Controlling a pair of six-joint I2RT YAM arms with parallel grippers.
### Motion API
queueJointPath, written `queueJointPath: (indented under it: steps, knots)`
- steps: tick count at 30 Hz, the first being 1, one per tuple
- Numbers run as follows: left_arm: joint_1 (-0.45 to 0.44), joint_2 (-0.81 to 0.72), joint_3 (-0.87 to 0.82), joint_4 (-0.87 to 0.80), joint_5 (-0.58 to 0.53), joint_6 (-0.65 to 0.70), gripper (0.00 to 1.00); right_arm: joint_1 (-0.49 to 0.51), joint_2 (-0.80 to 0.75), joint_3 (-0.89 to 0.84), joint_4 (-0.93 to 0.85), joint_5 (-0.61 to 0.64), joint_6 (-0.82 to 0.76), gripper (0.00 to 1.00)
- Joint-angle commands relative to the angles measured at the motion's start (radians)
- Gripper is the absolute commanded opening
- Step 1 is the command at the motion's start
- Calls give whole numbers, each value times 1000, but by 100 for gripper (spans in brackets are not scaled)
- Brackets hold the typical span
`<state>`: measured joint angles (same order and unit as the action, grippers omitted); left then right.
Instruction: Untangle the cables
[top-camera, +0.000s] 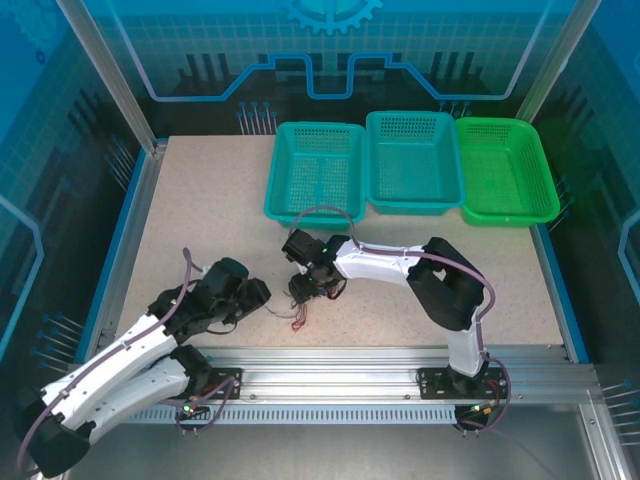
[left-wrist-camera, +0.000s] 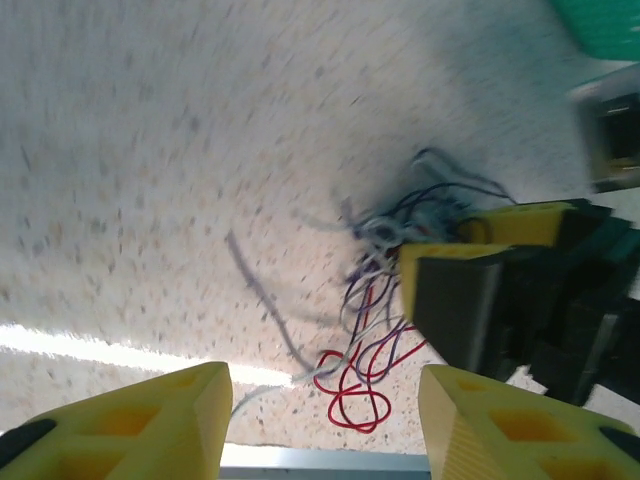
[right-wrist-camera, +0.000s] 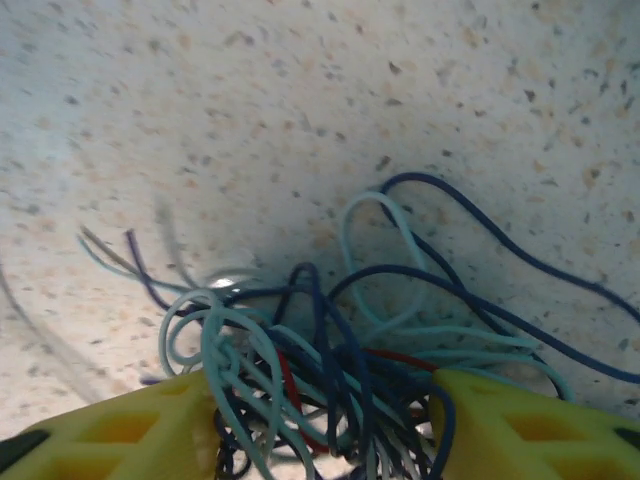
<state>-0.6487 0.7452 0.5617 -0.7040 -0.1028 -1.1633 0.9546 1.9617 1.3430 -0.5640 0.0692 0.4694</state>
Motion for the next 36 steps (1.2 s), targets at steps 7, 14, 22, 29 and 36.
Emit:
queueJointPath:
  steps: [7,14,22,29,36]
  knots:
    - [11,-4,-197,219,173,-305,69,-16,-36,-24,-25,-21,15,41]
    - [15,5,-226,338,184,-344,65,-18,-43,-26,-28,-31,6,40]
    - [26,27,-237,258,202,-350,35,-22,-30,-10,-33,-45,10,37]
    - [30,38,-252,226,203,-328,37,-23,-25,-13,-37,-52,9,37]
    - [31,138,-266,355,252,-331,57,-22,-21,-9,-42,-58,9,37]
